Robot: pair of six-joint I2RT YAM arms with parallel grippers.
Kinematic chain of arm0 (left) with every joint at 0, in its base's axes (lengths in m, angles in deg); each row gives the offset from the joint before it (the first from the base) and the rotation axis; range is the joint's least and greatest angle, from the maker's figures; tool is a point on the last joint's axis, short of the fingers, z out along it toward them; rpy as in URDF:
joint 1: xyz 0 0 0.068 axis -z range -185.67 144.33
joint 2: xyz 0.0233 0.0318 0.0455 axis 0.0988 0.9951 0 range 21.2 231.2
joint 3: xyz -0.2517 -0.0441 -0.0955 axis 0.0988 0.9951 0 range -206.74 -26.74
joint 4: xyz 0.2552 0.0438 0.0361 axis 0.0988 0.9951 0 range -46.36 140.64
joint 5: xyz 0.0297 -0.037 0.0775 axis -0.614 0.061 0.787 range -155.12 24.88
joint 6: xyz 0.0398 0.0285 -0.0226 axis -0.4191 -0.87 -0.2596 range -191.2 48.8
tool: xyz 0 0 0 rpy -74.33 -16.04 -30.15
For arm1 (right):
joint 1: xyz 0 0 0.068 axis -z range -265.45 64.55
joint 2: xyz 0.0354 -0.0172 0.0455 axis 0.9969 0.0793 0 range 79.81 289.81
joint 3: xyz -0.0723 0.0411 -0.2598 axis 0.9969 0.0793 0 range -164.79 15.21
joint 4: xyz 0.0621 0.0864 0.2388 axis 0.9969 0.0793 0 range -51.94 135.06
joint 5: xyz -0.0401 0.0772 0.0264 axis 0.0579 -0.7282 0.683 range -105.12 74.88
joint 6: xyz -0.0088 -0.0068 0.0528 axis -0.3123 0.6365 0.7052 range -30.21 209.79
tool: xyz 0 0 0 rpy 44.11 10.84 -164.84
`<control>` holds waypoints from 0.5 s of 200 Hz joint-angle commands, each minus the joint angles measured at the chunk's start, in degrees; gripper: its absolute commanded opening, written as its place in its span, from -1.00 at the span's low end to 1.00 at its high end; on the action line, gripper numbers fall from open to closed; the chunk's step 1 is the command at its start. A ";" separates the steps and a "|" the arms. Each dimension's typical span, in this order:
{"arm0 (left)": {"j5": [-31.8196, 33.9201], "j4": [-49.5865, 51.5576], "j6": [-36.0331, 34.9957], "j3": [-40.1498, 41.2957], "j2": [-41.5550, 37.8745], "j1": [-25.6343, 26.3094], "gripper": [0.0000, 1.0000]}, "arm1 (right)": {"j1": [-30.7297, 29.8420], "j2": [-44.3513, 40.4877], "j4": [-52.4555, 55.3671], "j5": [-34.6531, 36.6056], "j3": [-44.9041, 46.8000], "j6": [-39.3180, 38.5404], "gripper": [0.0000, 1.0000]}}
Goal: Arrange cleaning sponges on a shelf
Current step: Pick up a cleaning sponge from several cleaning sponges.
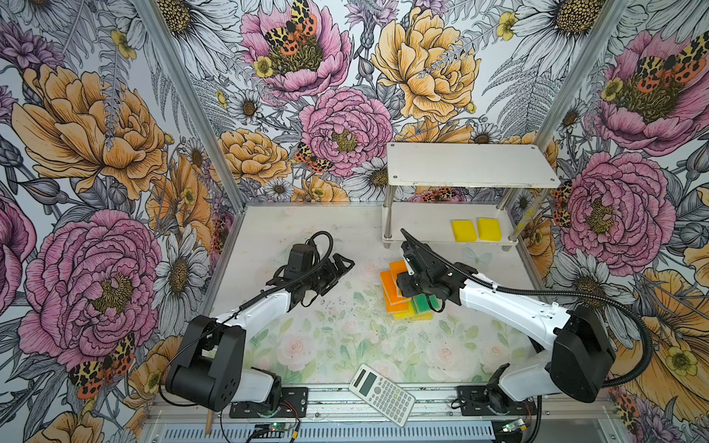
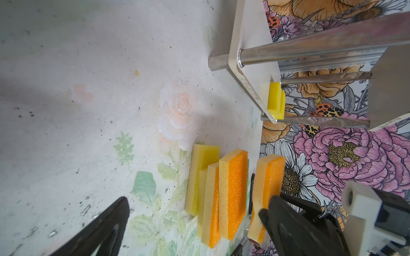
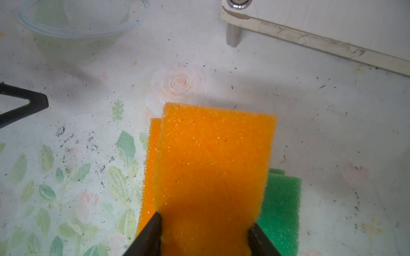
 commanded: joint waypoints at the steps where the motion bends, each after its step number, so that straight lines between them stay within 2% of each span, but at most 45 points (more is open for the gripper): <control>1: -0.92 -1.06 0.21 -0.56 0.59 -0.40 0.98 | 1.67 -2.64 -0.31 0.50 0.87 -1.40 0.05; 100: -0.92 -1.03 0.11 -0.54 0.54 -0.40 0.98 | 10.94 -5.67 -1.99 -2.97 2.53 -4.71 0.05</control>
